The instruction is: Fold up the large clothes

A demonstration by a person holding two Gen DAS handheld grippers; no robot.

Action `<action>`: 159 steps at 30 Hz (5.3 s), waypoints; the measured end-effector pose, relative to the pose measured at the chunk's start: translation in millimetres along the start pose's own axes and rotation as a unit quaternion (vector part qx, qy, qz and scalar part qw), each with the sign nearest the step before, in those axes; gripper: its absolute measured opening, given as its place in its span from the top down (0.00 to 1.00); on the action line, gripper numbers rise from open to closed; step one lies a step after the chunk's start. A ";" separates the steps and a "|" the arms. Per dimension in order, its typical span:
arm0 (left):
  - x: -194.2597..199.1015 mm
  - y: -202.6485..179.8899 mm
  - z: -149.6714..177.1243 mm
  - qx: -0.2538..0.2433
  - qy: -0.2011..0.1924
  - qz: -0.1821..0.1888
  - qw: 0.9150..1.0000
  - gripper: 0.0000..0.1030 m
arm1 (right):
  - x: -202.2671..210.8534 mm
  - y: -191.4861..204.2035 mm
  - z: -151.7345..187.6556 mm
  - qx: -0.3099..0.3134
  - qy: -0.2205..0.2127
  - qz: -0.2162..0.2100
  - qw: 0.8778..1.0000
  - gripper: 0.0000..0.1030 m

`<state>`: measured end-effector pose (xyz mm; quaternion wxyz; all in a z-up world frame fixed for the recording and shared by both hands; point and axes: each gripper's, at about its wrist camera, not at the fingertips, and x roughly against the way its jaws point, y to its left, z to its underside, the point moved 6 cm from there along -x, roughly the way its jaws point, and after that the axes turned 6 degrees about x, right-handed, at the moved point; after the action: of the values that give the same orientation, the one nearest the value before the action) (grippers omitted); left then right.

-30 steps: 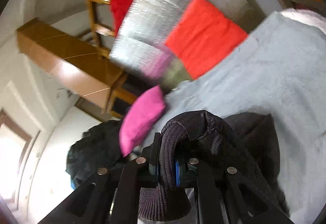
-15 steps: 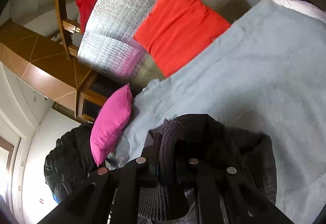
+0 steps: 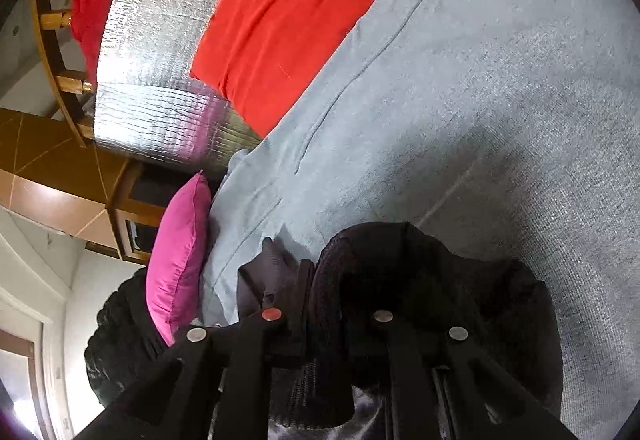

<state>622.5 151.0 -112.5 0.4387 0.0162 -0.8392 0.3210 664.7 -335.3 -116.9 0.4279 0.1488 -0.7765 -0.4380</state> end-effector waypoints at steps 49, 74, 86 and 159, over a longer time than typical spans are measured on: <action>-44.8 -32.1 -25.5 -0.217 0.019 -0.079 0.973 0.94 | -6.5 45.5 -32.6 0.332 0.079 0.172 0.924 0.84; -5.7 -59.1 -15.1 -0.279 -0.080 -0.130 0.948 0.26 | 1.1 3.9 -45.6 0.251 0.028 0.213 0.944 0.18; -74.6 -45.8 0.4 -0.311 0.032 -0.143 0.939 0.92 | -50.7 11.8 -23.6 0.328 0.117 0.241 0.906 0.83; 72.8 -132.0 212.0 -0.302 -0.087 -0.093 0.945 0.12 | 154.1 10.9 111.2 0.247 -0.025 0.182 0.952 0.05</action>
<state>464.7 -52.5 -75.7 0.3762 -0.0113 -0.9264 0.0073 487.1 -361.0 -53.6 0.4310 0.0952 -0.8845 -0.1509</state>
